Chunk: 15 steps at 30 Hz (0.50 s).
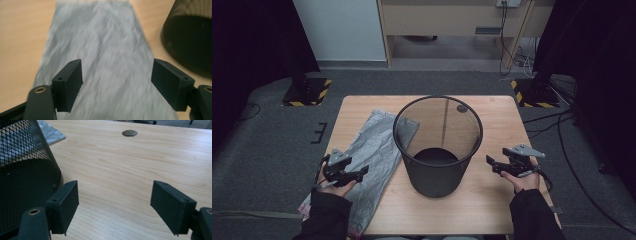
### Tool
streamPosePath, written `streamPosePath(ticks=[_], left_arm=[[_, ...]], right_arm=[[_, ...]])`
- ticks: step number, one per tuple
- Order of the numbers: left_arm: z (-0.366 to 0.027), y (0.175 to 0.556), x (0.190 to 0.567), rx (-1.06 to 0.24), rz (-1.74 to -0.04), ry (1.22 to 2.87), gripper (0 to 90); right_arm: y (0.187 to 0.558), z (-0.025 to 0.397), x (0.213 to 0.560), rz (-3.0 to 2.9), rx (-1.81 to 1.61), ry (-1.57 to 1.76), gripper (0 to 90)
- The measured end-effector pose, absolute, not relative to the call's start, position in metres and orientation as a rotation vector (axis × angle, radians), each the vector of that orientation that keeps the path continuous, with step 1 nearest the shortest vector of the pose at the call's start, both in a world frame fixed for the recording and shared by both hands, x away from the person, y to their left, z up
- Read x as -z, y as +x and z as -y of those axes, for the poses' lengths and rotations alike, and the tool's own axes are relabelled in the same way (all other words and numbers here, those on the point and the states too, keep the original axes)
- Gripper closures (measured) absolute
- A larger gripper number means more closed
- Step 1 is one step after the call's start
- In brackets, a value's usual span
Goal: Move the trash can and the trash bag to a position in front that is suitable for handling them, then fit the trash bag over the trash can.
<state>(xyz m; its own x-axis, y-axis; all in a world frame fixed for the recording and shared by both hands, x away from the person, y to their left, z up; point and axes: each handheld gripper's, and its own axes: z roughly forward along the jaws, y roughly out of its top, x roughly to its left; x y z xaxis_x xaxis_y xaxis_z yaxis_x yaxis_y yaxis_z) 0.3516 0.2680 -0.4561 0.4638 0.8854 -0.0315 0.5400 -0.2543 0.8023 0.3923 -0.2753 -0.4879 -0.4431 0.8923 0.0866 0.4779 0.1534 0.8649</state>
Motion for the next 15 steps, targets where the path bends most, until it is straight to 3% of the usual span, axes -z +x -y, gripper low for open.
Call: streamPosePath(ticks=[8, 15], left_arm=[[-0.218, 0.387, 0.461, -0.555, -1.094, 1.960, 22.3], [-0.192, 0.407, 0.488, -0.505, -1.124, 2.068, 22.3]], right_arm=[[0.392, 0.275, 0.488, -1.989, -1.222, 1.299, 22.0], [0.394, 0.277, 0.489, -1.985, -1.225, 1.307, 21.3]])
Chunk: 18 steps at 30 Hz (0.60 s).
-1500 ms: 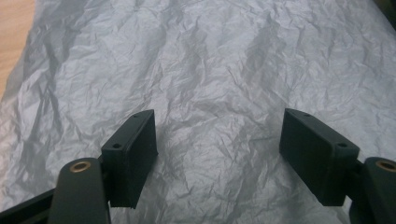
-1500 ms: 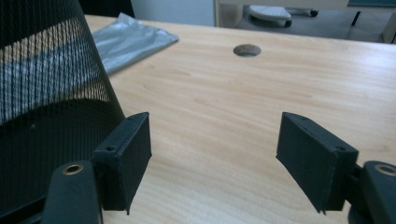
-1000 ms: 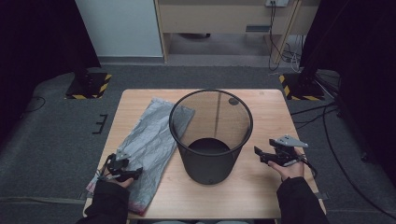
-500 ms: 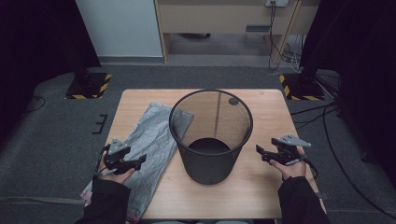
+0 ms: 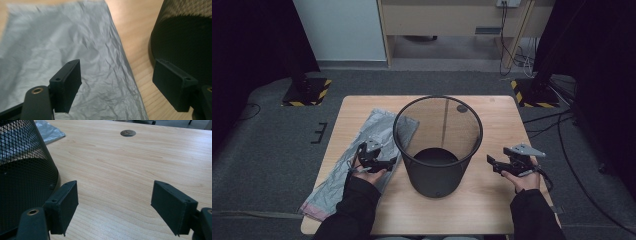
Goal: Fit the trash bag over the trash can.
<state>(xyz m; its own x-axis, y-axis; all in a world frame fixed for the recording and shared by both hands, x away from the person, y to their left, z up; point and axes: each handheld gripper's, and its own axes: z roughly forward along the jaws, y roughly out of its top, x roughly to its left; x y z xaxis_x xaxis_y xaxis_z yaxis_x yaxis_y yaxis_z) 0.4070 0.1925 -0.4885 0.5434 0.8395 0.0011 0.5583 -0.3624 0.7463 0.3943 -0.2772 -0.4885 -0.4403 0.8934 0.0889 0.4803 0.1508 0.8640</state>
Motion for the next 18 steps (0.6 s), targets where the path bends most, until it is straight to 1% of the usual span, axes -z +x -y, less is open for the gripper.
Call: streamPosePath(ticks=[5, 10, 11, 12, 14, 18], left_arm=[[-0.184, 0.418, 0.501, -0.501, -1.142, 2.138, 23.9], [-0.179, 0.427, 0.515, -0.493, -1.179, 2.157, 26.2], [-0.178, 0.429, 0.521, -0.492, -1.199, 2.139, 27.0], [-0.178, 0.430, 0.523, -0.484, -1.196, 2.164, 27.6], [-0.179, 0.432, 0.526, -0.480, -1.199, 2.144, 27.5], [-0.182, 0.433, 0.526, -0.487, -1.195, 2.133, 33.4]], right_arm=[[0.397, 0.276, 0.491, -2.001, -1.209, 1.304, 20.9], [0.398, 0.275, 0.492, -2.018, -1.197, 1.301, 20.7], [0.398, 0.275, 0.493, -2.021, -1.196, 1.300, 20.6], [0.399, 0.275, 0.493, -2.026, -1.187, 1.296, 20.5], [0.399, 0.275, 0.494, -2.023, -1.193, 1.305, 20.4], [0.401, 0.276, 0.495, -2.029, -1.187, 1.305, 20.5]])
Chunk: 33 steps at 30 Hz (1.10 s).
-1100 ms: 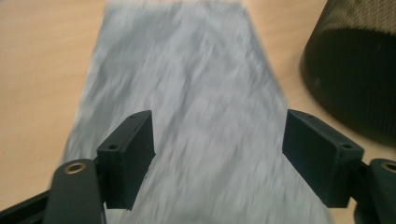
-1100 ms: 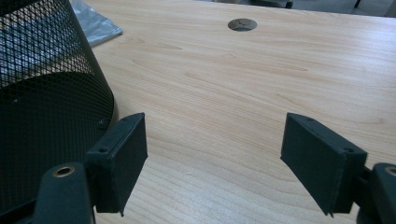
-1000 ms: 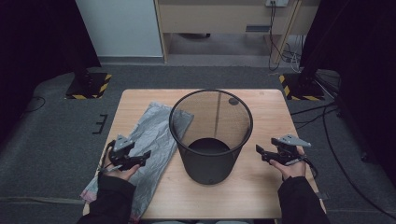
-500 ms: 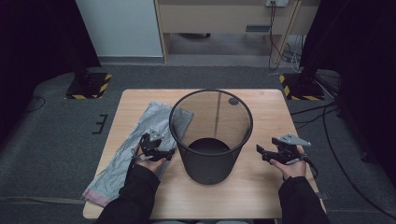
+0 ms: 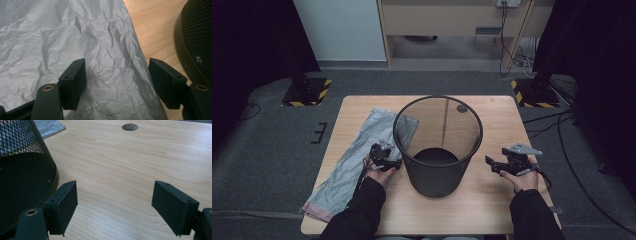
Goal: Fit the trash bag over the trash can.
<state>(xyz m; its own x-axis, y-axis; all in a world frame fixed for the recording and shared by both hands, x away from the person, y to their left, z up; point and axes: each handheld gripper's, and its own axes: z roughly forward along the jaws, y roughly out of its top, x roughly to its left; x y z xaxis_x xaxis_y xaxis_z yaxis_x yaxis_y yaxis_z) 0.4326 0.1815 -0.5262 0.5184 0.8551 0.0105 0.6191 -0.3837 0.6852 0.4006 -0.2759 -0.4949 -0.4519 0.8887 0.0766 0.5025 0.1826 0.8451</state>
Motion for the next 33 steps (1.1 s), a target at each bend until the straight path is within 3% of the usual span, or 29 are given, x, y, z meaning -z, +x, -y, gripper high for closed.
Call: streamPosePath(ticks=[8, 11, 14, 33], left_arm=[[-0.194, 0.434, 0.525, -0.464, -1.206, 2.073, 76.4], [-0.200, 0.434, 0.522, -0.401, -1.262, 2.060, 87.1], [-0.203, 0.431, 0.513, -0.399, -1.266, 2.039, 89.2], [-0.241, 0.378, 0.381, -0.559, -0.974, 1.476, 89.2]], right_arm=[[0.401, 0.278, 0.495, -2.026, -1.190, 1.318, 20.7], [0.401, 0.278, 0.495, -2.022, -1.195, 1.317, 21.0], [0.402, 0.279, 0.495, -2.016, -1.196, 1.318, 21.4], [0.402, 0.283, 0.491, -1.980, -1.209, 1.324, 23.3]])
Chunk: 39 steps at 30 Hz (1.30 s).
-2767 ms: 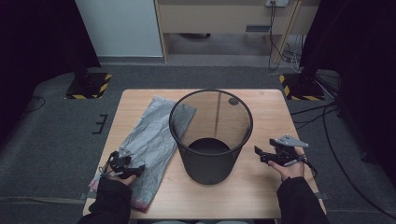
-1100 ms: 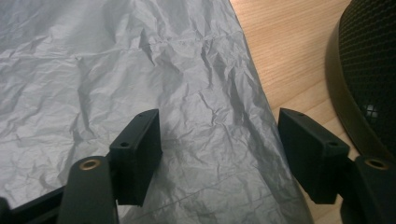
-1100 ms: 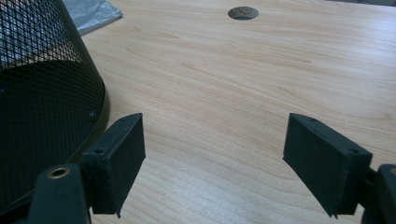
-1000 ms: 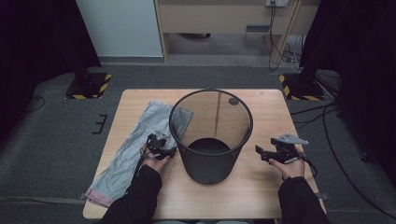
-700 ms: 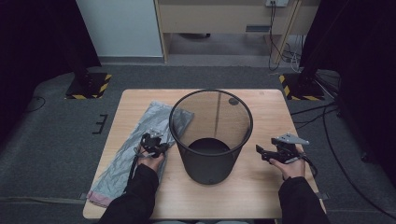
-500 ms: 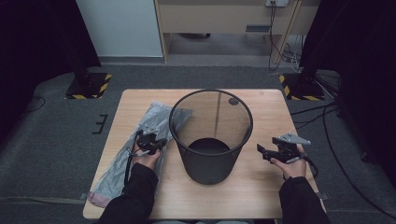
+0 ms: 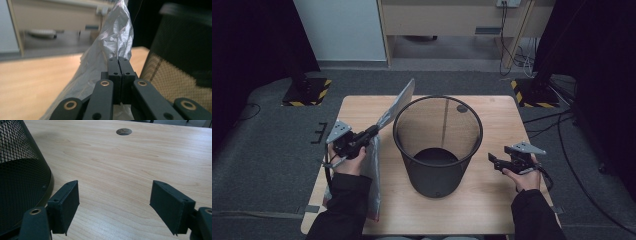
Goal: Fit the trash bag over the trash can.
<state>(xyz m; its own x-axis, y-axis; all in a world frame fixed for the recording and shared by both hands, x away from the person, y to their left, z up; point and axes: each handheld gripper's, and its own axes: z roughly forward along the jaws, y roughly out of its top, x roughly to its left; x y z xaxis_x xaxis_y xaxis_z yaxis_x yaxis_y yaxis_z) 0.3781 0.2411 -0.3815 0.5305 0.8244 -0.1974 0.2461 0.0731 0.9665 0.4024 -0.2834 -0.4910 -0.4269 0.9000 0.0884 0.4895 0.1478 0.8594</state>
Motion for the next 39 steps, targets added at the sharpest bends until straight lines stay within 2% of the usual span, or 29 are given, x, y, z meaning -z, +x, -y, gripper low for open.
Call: streamPosePath(ticks=[6, 15, 26, 39], left_arm=[[-0.238, 0.357, 0.347, -0.586, -0.860, 1.397, 89.1], [-0.204, 0.332, 0.322, -0.545, -0.672, 1.400, 89.1], [-0.176, 0.322, 0.335, -0.459, -0.593, 1.502, 89.1], [-0.169, 0.324, 0.341, -0.421, -0.597, 1.560, 88.4]], right_arm=[[0.403, 0.286, 0.490, -1.959, -1.213, 1.330, 23.8], [0.403, 0.287, 0.487, -1.937, -1.227, 1.325, 24.1], [0.399, 0.287, 0.468, -1.826, -1.347, 1.307, 28.1], [0.391, 0.277, 0.410, -1.678, -1.606, 1.166, 32.1]])
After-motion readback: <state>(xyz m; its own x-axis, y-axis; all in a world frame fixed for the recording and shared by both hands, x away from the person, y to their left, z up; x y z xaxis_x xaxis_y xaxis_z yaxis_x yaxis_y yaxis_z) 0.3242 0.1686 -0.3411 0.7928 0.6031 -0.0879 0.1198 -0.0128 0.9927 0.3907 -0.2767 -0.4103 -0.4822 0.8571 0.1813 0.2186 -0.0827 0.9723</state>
